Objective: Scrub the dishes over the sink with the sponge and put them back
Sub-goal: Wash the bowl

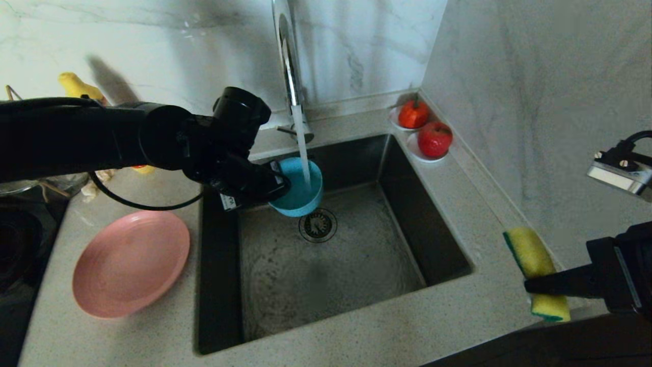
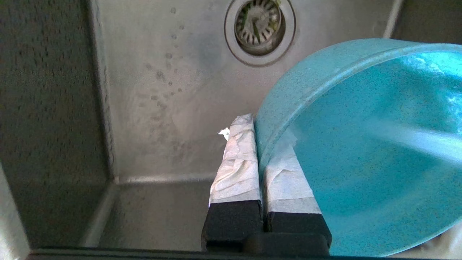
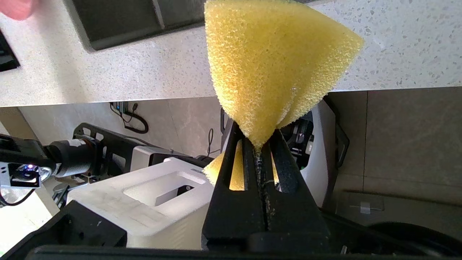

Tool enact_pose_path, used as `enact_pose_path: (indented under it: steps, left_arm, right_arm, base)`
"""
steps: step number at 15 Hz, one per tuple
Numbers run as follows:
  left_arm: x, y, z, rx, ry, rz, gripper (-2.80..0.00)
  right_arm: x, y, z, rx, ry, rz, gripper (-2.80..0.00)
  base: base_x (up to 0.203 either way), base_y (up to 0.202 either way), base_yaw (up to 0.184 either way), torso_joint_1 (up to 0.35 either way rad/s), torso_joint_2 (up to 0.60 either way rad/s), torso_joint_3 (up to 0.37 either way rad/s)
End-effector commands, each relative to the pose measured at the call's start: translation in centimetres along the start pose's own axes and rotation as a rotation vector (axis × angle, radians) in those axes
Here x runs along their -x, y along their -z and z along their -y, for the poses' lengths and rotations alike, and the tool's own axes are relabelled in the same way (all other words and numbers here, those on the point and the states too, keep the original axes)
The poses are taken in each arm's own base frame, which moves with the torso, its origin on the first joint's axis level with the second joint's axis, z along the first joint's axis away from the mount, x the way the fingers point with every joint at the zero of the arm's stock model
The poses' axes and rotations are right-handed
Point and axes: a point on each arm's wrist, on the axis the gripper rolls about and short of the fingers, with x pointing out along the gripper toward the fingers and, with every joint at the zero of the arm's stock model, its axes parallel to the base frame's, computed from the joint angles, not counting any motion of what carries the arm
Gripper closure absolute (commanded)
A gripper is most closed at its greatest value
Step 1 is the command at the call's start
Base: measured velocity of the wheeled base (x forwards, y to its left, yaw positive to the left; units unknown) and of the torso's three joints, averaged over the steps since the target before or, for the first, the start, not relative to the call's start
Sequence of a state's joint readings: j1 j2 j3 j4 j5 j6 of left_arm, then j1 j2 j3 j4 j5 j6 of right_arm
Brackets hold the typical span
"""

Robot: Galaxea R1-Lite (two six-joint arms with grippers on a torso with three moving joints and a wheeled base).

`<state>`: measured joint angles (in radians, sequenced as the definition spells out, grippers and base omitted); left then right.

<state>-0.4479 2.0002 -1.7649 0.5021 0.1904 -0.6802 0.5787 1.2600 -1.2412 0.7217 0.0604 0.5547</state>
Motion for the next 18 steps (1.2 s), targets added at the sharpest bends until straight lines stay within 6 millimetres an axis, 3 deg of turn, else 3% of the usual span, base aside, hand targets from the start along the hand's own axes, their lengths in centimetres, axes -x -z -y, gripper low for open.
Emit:
enact_pose_path:
  steps: [1,11,15,18]
  left_arm:
    - [-0.7,-0.1,0.3,0.01,-0.008,-0.006,0.0]
    - [-0.2,0.1,0.5,0.01,-0.003,-0.008,0.0]
    - [2.1,0.4,-0.4,0.001,-0.036,-0.041,0.0]
    - [2.6,1.8,-1.6,-0.038,-0.087,-0.08,0.0]
  right_arm:
    - [0.2,0.2,0.1,-0.001,-0.004,-0.004,0.0]
    - [1.1,0.5,0.1,0.001,-0.044,0.003,0.0]
    - [1.5,0.7,-0.1,0.006,-0.087,-0.012,0.0]
    - [2.1,1.2,0.0,0.009,-0.135,-0.041,0.0]
  base:
    - [0.0,0.0,0.0,0.0,0.0,0.0]
    - [0.0,0.0,0.0,0.0,0.0,0.0]
    - [0.0,0.0,0.0,0.0,0.0,0.0]
    - [0.0,0.0,0.0,0.0,0.0,0.0]
